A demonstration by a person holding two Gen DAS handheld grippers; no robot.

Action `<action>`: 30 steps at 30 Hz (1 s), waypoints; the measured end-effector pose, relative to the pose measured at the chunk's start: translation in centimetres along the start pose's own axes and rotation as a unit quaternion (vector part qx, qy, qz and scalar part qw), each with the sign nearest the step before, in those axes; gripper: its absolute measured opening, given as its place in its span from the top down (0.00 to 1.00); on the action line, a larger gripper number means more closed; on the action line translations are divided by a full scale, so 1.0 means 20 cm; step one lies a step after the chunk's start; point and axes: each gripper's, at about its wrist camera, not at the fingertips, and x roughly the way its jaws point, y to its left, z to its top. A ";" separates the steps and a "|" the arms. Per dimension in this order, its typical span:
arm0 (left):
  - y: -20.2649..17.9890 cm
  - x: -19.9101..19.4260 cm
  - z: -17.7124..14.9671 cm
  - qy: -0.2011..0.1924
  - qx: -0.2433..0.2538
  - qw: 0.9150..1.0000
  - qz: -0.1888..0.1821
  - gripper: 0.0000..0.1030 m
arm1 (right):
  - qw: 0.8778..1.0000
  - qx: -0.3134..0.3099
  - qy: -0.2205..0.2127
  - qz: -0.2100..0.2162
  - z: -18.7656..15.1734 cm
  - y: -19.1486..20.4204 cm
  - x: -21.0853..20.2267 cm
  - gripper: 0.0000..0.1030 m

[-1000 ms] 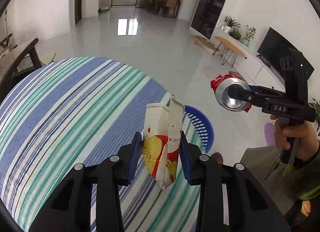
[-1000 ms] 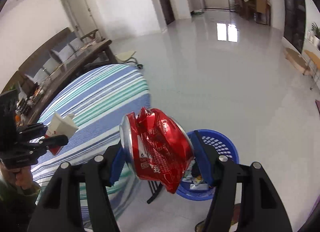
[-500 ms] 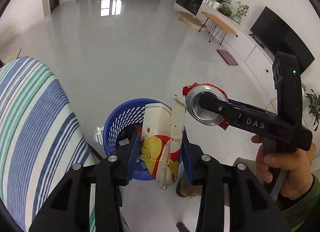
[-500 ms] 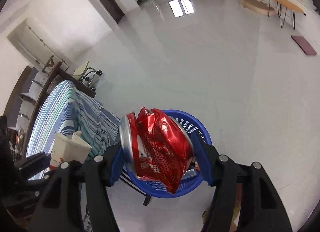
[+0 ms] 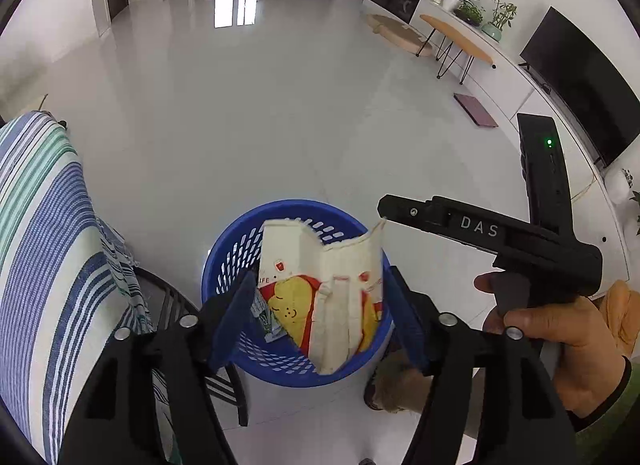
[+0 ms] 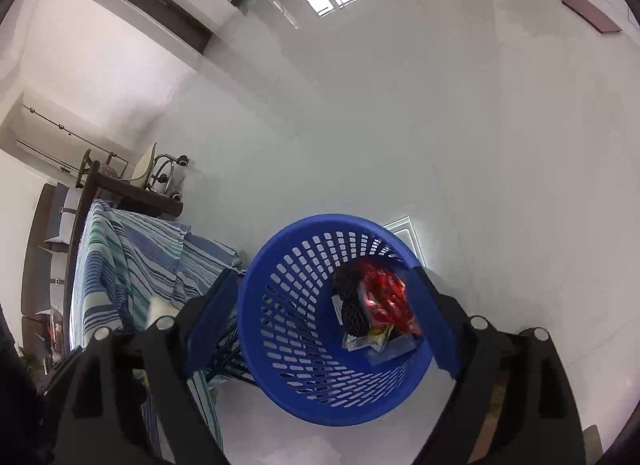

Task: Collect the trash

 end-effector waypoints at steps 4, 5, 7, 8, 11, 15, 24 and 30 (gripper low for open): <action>-0.03 -0.08 -0.01 -0.022 0.013 1.000 0.005 0.13 | 0.998 -0.034 -0.038 -0.026 -0.01 0.03 -0.16 0.11; -0.05 -0.11 -0.02 -0.030 0.015 0.999 0.007 0.11 | 0.998 -0.041 -0.044 -0.033 -0.02 0.05 -0.20 0.10; -0.08 -0.19 -0.04 -0.049 0.023 0.998 0.009 0.08 | 0.996 -0.057 -0.056 -0.046 -0.05 0.09 -0.29 0.07; -0.10 -0.24 -0.06 -0.058 0.029 0.998 0.013 0.06 | 0.995 -0.065 -0.063 -0.048 -0.07 0.10 -0.34 0.05; -0.17 -0.38 -0.12 -0.085 0.041 0.995 0.044 0.05 | 0.990 -0.092 -0.088 -0.057 -0.15 0.15 -0.50 0.04; -0.28 -0.52 -0.21 -0.115 0.054 0.989 0.079 0.05 | 0.981 -0.121 -0.125 -0.080 -0.30 0.19 -0.71 0.05; -0.36 -0.71 -0.37 -0.122 0.059 0.984 0.115 0.05 | 0.962 -0.154 -0.183 -0.132 -0.51 0.27 -1.00 0.05; -0.37 -0.83 -0.42 -0.141 0.061 0.975 0.160 0.05 | 0.969 -0.173 -0.151 -0.085 -0.56 0.29 -1.05 0.05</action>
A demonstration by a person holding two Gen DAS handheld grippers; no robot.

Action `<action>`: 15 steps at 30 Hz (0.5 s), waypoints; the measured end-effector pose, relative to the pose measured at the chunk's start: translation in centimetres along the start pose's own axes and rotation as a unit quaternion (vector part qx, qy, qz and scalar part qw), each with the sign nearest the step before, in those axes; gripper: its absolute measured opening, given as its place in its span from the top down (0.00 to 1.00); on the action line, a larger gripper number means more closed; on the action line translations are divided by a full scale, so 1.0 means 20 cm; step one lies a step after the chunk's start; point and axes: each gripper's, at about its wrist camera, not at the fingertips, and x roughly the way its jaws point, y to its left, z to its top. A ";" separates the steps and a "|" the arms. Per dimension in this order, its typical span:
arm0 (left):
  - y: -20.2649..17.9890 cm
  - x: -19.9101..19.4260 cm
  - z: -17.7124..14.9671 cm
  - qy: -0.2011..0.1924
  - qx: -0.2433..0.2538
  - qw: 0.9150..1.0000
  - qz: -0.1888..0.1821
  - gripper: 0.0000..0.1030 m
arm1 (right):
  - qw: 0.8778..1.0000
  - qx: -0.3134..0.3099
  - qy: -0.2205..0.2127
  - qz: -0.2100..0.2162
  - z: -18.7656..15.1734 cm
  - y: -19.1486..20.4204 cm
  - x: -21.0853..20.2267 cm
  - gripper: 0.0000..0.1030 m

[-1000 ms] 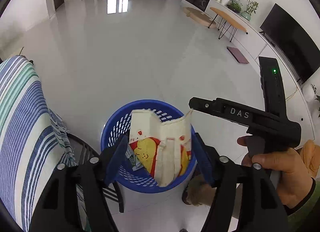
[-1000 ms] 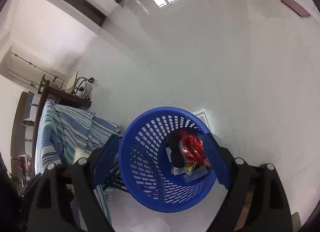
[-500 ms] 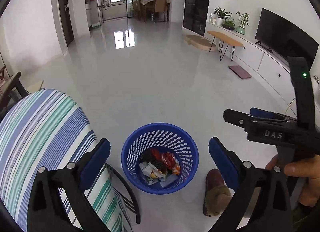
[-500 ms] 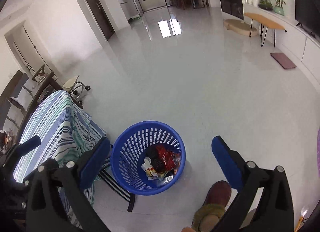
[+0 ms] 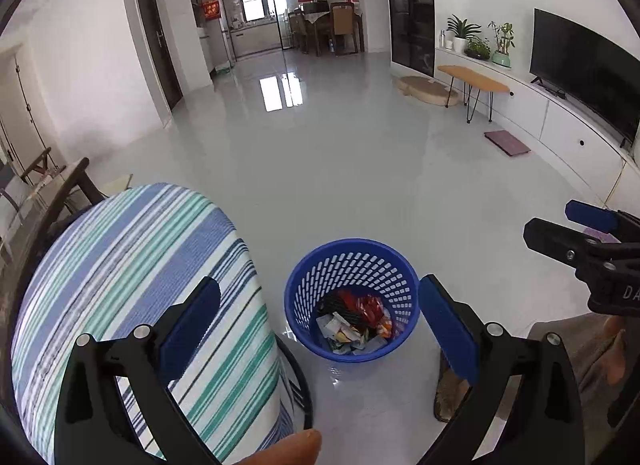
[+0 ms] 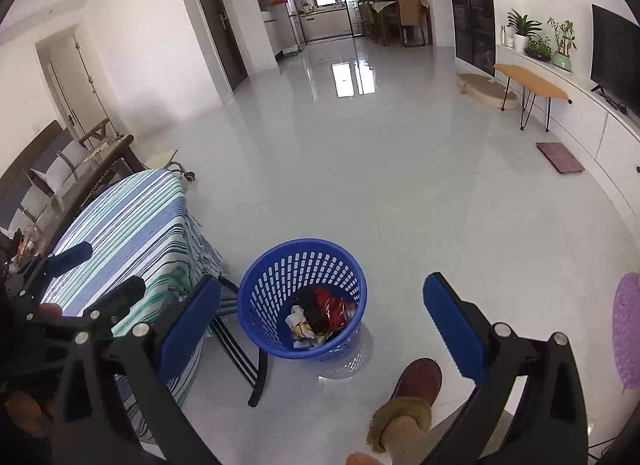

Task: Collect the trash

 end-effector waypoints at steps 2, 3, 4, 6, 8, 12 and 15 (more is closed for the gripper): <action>0.02 -0.03 0.00 0.005 -0.010 1.000 0.002 0.05 | 1.000 -0.012 0.014 -0.017 -0.01 0.04 -0.01 0.05; 0.03 -0.04 0.00 0.007 -0.015 1.000 -0.003 0.05 | 1.000 -0.014 0.018 -0.019 -0.01 0.06 -0.02 0.05; 0.04 -0.05 0.00 0.010 -0.019 1.000 -0.008 0.05 | 1.000 -0.014 0.019 -0.018 -0.01 0.08 -0.02 0.05; 0.05 -0.06 -0.01 0.018 -0.021 0.999 -0.016 0.05 | 0.999 -0.020 0.023 -0.020 -0.03 0.11 -0.04 0.05; 0.07 -0.06 -0.01 0.031 -0.023 0.999 -0.025 0.05 | 0.999 -0.028 0.028 -0.029 -0.06 0.14 -0.05 0.05; 0.11 -0.06 -0.04 0.038 -0.041 0.997 -0.051 0.05 | 0.998 -0.032 0.033 -0.043 -0.11 0.18 -0.07 0.05; 0.13 -0.05 -0.05 0.043 -0.050 0.997 -0.049 0.05 | 0.997 -0.039 0.038 -0.049 -0.13 0.22 -0.08 0.05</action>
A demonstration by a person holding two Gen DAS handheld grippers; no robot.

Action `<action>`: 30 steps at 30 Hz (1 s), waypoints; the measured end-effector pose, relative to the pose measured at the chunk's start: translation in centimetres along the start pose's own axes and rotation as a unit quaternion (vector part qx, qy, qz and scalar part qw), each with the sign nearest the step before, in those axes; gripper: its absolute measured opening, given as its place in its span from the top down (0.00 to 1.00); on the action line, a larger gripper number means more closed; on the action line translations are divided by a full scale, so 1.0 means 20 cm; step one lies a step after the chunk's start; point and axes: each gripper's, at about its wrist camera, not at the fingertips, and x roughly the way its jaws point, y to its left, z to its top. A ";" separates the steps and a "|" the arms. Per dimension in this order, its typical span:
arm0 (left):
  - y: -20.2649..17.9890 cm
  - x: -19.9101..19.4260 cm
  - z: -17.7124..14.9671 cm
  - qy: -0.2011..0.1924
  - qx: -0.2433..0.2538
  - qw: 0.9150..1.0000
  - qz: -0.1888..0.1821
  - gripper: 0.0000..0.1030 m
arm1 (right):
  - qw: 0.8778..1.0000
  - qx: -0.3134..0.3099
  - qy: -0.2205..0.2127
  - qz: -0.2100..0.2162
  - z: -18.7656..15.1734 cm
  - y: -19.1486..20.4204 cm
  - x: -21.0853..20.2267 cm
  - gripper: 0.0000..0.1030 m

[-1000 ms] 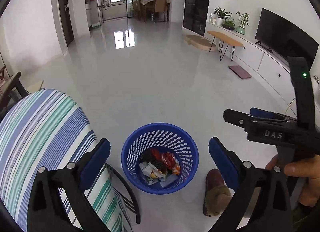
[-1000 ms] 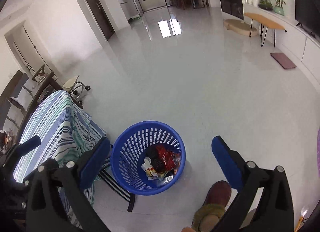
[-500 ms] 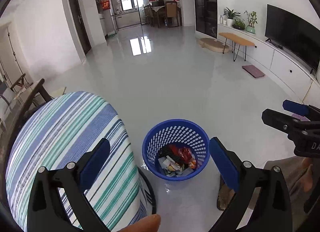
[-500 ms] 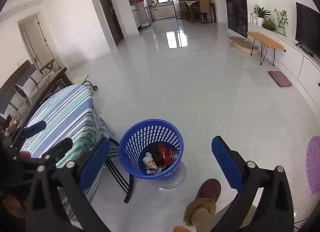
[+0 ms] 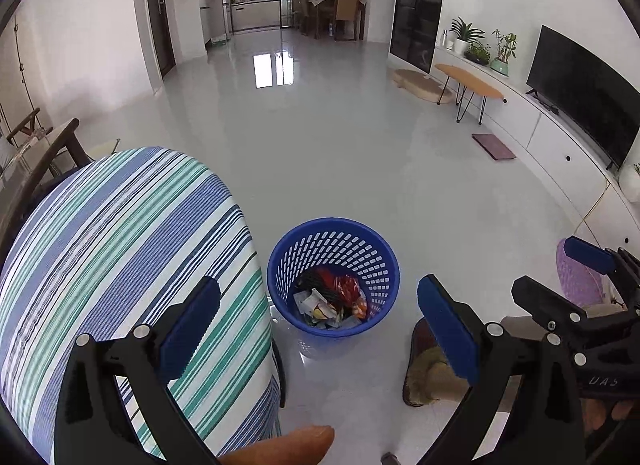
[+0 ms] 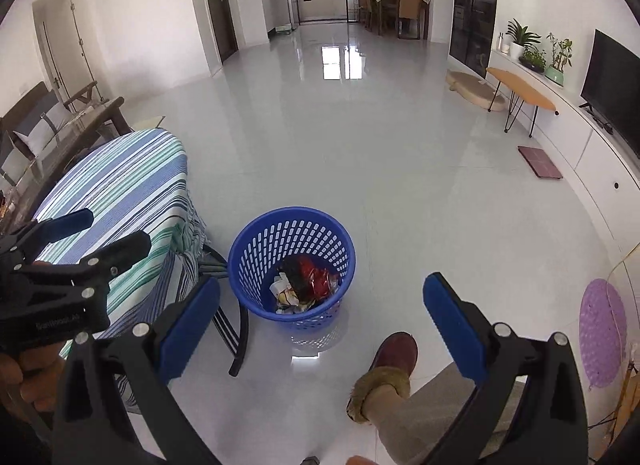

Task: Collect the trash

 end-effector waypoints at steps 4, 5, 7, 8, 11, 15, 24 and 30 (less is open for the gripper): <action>0.01 0.01 0.00 0.005 -0.002 1.000 0.009 0.05 | 1.000 -0.004 0.003 -0.004 0.00 0.03 -0.02 0.05; 0.00 0.01 0.00 0.005 -0.002 1.000 0.010 0.05 | 1.000 -0.005 0.003 -0.004 0.00 0.04 -0.02 0.05; 0.00 0.01 0.00 0.006 -0.002 1.000 0.012 0.05 | 1.000 -0.007 0.003 -0.003 0.00 0.04 -0.03 0.05; 0.00 0.01 0.00 0.007 -0.001 1.000 0.015 0.05 | 1.000 -0.007 0.004 -0.003 0.00 0.05 -0.03 0.05; 0.00 0.01 0.01 0.010 -0.001 1.000 0.017 0.05 | 1.000 -0.008 0.005 -0.005 0.00 0.06 -0.02 0.05; 0.01 0.02 0.01 0.010 -0.001 1.000 0.018 0.05 | 1.000 -0.007 0.007 -0.005 -0.01 0.07 -0.02 0.05; -0.01 0.02 0.01 0.011 0.002 1.000 0.020 0.05 | 1.000 -0.006 0.006 -0.007 -0.02 0.06 -0.02 0.05; -0.02 0.02 0.01 0.012 0.003 1.000 0.020 0.05 | 1.000 -0.005 0.010 -0.005 -0.02 0.07 -0.01 0.05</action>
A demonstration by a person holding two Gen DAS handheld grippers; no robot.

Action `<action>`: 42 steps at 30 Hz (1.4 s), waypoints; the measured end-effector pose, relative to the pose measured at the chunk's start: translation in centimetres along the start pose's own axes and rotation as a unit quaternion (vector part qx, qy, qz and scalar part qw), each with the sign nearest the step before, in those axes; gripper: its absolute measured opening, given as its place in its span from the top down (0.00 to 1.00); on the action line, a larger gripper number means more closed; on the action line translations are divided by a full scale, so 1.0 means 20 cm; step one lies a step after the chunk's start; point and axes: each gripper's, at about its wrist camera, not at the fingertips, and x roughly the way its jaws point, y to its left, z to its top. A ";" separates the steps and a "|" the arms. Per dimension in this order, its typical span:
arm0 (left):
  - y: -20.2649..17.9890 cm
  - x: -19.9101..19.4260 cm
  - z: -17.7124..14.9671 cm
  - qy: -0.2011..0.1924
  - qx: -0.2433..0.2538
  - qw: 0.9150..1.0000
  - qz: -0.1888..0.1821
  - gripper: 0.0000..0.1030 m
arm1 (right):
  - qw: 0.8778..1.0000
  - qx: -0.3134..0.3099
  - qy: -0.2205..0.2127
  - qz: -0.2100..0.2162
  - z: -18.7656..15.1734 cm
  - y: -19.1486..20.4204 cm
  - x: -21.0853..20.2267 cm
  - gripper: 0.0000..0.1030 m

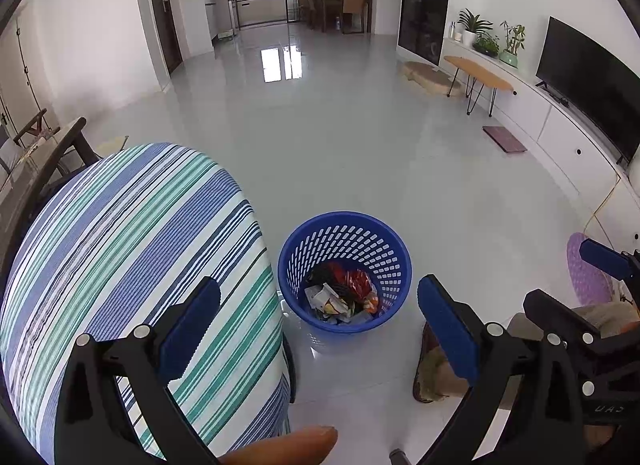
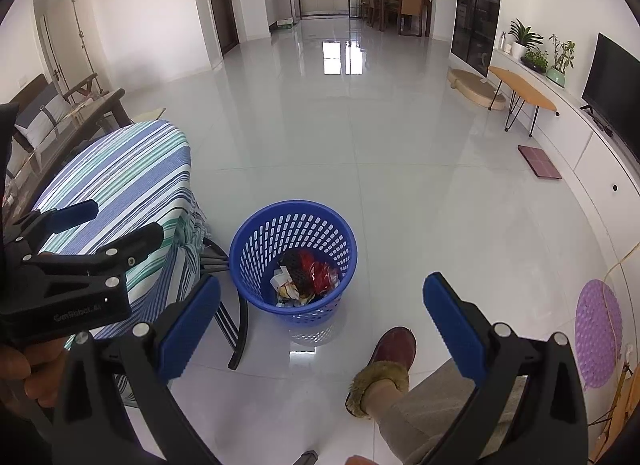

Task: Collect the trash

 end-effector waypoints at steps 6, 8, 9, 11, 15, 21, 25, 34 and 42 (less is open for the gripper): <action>0.00 0.00 -0.01 0.000 0.001 1.000 0.000 0.05 | 1.000 -0.001 0.000 0.002 0.00 0.01 -0.01 0.05; 0.00 0.01 -0.01 0.000 0.002 1.000 0.001 0.05 | 1.000 -0.001 0.000 0.002 -0.01 0.01 -0.01 0.05; 0.00 0.00 -0.01 0.001 0.002 1.000 0.001 0.05 | 1.000 0.000 0.000 0.002 -0.01 0.01 -0.01 0.05; 0.00 0.01 -0.02 0.001 0.002 1.000 0.001 0.05 | 1.000 -0.001 0.001 0.003 0.00 0.02 -0.01 0.05; 0.00 0.01 -0.02 0.002 0.001 1.000 0.002 0.05 | 1.000 -0.002 0.001 0.003 0.00 0.02 0.00 0.05; 0.00 0.02 -0.03 0.002 0.003 1.000 0.003 0.05 | 1.000 -0.004 0.004 0.004 -0.01 0.03 0.01 0.05; 0.01 0.02 -0.03 0.003 0.003 1.000 0.004 0.05 | 1.000 -0.003 0.005 0.003 -0.01 0.03 0.01 0.05; -0.01 0.00 -0.04 -0.007 0.010 1.000 0.011 0.05 | 1.000 -0.002 0.006 0.004 -0.01 0.02 0.01 0.05; 0.01 0.01 -0.03 0.003 0.006 1.000 0.012 0.05 | 1.000 0.003 0.009 0.001 -0.03 0.02 0.02 0.05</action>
